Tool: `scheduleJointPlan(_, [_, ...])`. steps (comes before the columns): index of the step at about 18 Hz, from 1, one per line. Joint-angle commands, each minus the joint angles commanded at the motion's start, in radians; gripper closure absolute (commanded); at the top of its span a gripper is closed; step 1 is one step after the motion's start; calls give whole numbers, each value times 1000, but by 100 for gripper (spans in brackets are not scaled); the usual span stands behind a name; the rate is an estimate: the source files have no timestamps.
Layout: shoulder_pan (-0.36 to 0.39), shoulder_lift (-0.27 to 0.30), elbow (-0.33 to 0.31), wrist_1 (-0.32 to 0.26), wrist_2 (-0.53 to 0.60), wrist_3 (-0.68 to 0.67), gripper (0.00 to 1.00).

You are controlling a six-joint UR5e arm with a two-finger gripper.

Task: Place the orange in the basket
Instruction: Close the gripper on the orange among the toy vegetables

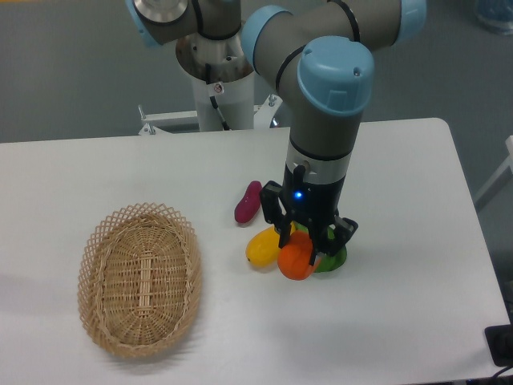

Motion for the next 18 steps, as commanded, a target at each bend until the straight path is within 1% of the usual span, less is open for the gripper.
scheduleJointPlan(14, [-8,-11,-2,3,3,-9,49])
scheduleJointPlan(16, [-18,-24,-6,5,8,-47,49])
scheduleJointPlan(17, [-26,-29,-11,15,8,-76,49])
scheduleJointPlan(18, [-44,-47,-15,49,9,-125,49])
